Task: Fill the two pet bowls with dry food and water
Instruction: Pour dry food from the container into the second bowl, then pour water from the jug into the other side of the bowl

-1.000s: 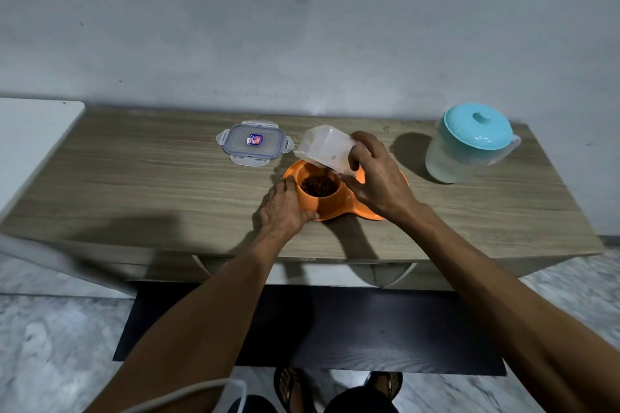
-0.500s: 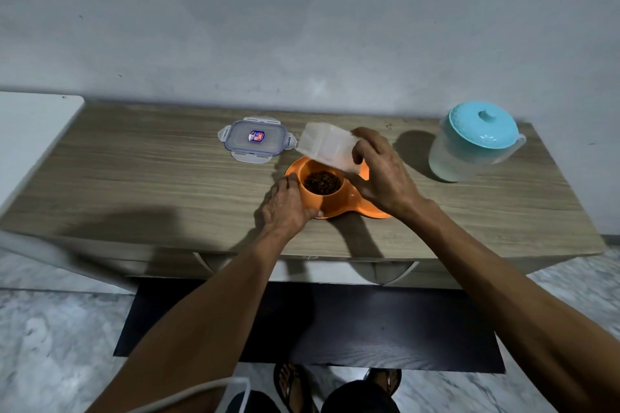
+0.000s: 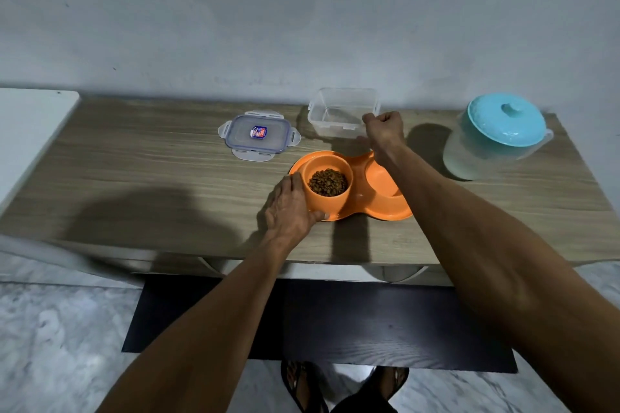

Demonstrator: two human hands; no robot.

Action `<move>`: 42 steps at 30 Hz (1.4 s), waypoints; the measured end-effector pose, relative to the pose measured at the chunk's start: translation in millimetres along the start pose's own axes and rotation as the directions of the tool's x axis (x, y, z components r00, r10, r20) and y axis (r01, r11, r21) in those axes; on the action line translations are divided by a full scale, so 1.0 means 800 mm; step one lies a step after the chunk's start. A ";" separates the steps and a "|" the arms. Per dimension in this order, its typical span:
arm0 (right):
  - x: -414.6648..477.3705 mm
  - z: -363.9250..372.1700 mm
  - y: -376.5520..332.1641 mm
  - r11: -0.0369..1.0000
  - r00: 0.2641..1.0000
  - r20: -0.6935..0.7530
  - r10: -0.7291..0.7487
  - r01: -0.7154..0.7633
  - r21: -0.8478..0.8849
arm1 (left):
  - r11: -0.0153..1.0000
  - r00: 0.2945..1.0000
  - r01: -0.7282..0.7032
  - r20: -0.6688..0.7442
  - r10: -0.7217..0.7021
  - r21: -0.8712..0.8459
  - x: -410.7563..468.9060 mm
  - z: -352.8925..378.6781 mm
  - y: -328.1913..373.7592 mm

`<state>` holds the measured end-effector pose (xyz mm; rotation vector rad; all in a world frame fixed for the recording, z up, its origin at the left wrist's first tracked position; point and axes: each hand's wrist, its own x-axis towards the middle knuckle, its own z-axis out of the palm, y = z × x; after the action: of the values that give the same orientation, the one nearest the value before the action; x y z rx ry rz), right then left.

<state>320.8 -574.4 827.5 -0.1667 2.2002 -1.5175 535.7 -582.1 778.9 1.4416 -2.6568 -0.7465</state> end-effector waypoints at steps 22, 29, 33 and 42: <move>-0.007 -0.027 -0.001 0.994 0.991 -0.130 0.034 -0.048 -0.101 | 0.997 0.994 -0.058 -0.087 0.063 0.057 -0.011 -0.005 0.000; -0.033 -0.125 0.038 0.986 0.956 -0.284 -0.071 0.024 -0.165 | 0.949 0.959 -0.271 -0.042 0.281 0.162 -0.006 0.007 0.091; -0.022 -0.188 0.069 0.995 0.921 -0.380 0.079 -0.093 -0.019 | 0.940 0.954 -0.293 -0.003 0.298 0.173 0.001 0.017 0.134; 0.040 -0.289 0.076 0.949 0.810 -0.513 0.285 -0.163 0.270 | 0.960 0.981 -0.193 0.038 0.189 0.202 0.014 0.034 0.162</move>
<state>201.3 -364.8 828.7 0.6626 2.3273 -1.8056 420.8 -521.3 807.2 1.1925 -2.9063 -0.4840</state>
